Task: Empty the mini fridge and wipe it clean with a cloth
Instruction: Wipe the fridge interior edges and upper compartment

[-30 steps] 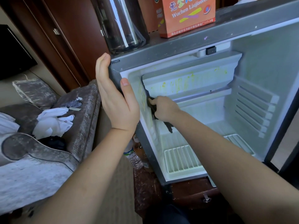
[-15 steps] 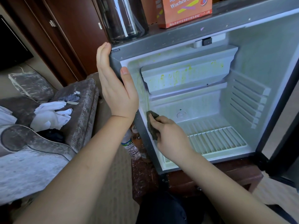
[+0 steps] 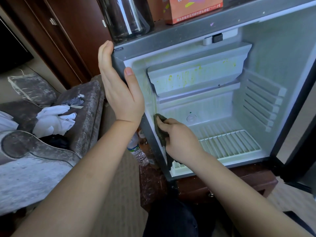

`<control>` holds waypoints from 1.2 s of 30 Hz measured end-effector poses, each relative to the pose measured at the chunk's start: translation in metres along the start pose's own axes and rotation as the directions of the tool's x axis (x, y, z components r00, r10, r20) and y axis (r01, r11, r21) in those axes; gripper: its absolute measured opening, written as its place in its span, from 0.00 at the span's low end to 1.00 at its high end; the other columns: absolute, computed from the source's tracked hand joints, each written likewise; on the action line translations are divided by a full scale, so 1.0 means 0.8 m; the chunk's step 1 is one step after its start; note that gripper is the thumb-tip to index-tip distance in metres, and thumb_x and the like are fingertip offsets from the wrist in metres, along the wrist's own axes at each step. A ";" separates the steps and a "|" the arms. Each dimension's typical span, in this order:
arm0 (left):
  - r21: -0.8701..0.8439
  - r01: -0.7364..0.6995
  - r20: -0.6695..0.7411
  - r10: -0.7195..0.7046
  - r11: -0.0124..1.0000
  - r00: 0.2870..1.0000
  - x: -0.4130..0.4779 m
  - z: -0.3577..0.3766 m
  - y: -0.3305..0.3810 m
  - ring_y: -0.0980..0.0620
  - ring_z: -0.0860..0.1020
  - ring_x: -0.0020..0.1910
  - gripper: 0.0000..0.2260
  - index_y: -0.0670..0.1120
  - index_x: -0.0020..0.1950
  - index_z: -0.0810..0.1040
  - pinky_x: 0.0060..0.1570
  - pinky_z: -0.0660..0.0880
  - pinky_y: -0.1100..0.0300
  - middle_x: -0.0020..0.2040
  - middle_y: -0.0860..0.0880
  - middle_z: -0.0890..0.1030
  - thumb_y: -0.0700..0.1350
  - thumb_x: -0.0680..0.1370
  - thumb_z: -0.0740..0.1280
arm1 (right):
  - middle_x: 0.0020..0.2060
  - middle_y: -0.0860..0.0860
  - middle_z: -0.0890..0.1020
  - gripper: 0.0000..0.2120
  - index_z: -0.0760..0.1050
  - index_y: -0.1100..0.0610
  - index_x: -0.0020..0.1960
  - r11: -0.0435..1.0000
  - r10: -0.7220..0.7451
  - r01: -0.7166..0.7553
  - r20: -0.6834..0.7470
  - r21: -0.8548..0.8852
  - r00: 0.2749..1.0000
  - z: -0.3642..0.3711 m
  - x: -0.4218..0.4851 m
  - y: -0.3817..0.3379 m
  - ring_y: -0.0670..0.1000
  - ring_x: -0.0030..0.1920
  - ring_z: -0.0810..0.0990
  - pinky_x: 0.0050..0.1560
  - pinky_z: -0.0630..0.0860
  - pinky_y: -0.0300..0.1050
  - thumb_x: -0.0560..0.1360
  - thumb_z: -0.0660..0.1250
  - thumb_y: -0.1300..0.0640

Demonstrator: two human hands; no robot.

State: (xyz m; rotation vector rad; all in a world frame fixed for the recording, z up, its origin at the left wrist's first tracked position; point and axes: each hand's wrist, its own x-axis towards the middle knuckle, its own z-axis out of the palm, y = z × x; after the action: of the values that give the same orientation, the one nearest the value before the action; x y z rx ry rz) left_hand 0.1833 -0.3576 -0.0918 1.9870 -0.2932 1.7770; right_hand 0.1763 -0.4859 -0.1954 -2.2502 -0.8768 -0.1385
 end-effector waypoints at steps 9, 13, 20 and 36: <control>-0.014 0.006 0.007 -0.006 1.000 1.000 0.001 0.001 -0.001 0.39 0.66 0.71 0.19 0.30 0.70 0.62 0.72 0.62 0.46 0.69 0.34 0.67 0.32 0.78 0.56 | 0.56 0.55 0.78 0.30 0.71 0.50 0.70 0.993 0.114 -0.113 0.111 -0.016 0.987 -0.020 0.103 0.025 0.58 0.58 0.76 0.50 0.77 0.47 0.71 0.60 0.68; -0.017 -0.005 0.013 0.005 1.000 1.000 0.000 0.000 -0.002 0.38 0.67 0.70 0.20 0.30 0.69 0.62 0.70 0.63 0.43 0.68 0.34 0.67 0.34 0.78 0.55 | 0.56 0.57 0.79 0.26 0.74 0.52 0.66 0.987 0.159 -0.154 0.109 -0.054 0.981 -0.018 0.151 0.034 0.59 0.57 0.77 0.47 0.76 0.45 0.71 0.58 0.68; -0.011 0.007 0.017 -0.007 1.000 1.000 0.001 0.000 -0.001 0.38 0.67 0.70 0.19 0.30 0.69 0.62 0.71 0.63 0.44 0.68 0.33 0.67 0.32 0.78 0.55 | 0.64 0.53 0.77 0.29 0.74 0.55 0.68 0.923 0.225 -0.144 -0.196 0.357 0.954 -0.011 0.157 0.037 0.54 0.66 0.73 0.61 0.68 0.36 0.70 0.58 0.72; 0.002 0.011 0.022 -0.011 1.000 1.000 0.003 0.000 0.003 0.41 0.65 0.71 0.19 0.31 0.70 0.62 0.72 0.61 0.50 0.69 0.33 0.67 0.36 0.80 0.54 | 0.64 0.53 0.78 0.31 0.73 0.53 0.69 0.878 0.129 -0.046 -0.143 0.476 0.981 0.002 0.138 0.026 0.54 0.65 0.75 0.65 0.71 0.42 0.71 0.55 0.71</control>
State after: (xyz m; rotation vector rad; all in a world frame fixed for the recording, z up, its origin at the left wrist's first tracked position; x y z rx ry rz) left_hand 0.1824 -0.3592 -0.0892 2.0068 -0.2874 1.7501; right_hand 0.2735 -0.4348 -0.1722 -1.7852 -0.6320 -0.0649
